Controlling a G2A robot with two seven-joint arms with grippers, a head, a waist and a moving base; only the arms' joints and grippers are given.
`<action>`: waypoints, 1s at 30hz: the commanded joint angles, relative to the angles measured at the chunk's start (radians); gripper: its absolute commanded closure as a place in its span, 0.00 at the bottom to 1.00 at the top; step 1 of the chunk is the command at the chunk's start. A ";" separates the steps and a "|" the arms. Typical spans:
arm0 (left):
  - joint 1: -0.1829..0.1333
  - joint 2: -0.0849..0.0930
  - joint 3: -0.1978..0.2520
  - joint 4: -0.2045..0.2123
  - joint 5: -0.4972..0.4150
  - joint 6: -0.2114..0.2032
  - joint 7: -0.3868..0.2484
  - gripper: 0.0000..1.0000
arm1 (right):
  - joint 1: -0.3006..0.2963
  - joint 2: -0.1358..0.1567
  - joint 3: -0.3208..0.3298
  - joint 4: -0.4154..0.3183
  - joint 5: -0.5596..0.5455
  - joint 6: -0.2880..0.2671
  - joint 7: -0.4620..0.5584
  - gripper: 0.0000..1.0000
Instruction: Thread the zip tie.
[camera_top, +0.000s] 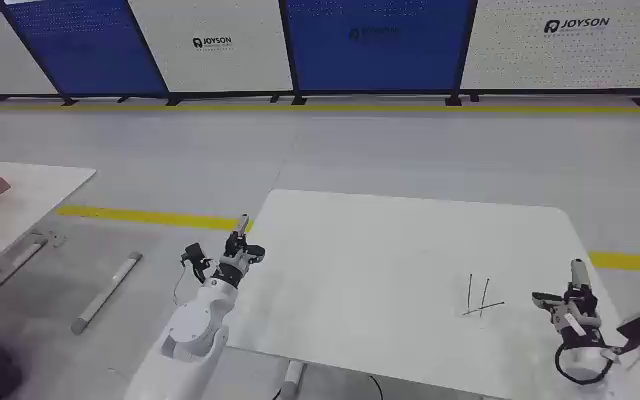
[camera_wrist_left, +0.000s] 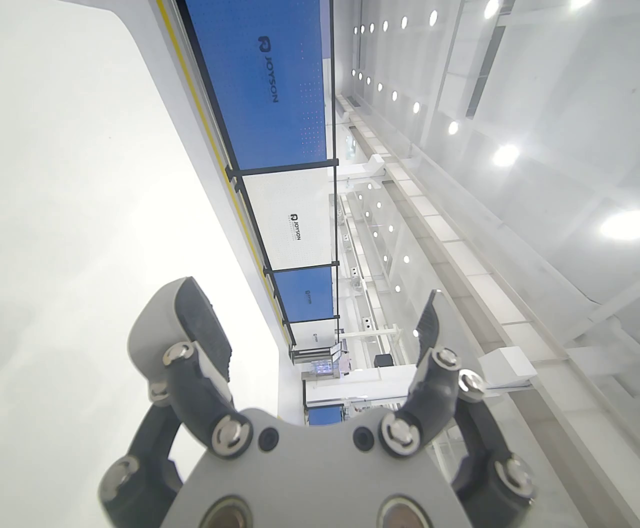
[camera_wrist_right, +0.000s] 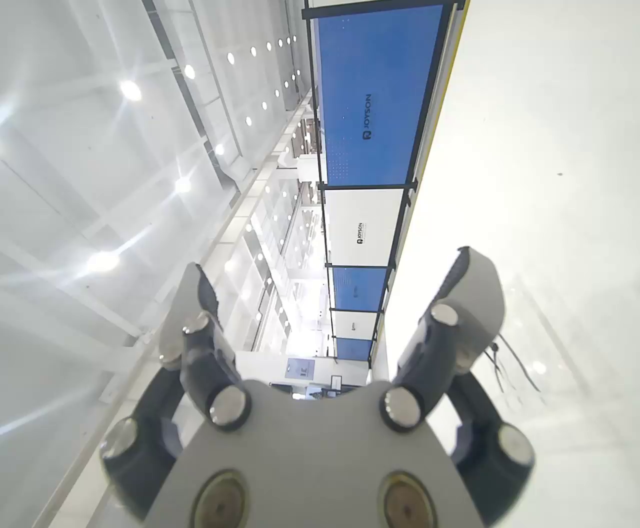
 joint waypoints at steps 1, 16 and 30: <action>0.000 0.000 0.000 0.000 0.000 0.000 0.000 0.22 | 0.000 0.000 0.000 0.000 0.000 0.000 0.000 0.00; 0.000 0.000 0.000 0.000 0.000 0.000 0.000 0.22 | 0.000 0.000 0.000 0.000 0.000 0.000 0.000 0.22; 0.000 0.000 0.000 0.000 0.000 0.000 0.000 0.00 | 0.018 0.008 0.041 -0.005 -0.021 0.022 0.114 0.00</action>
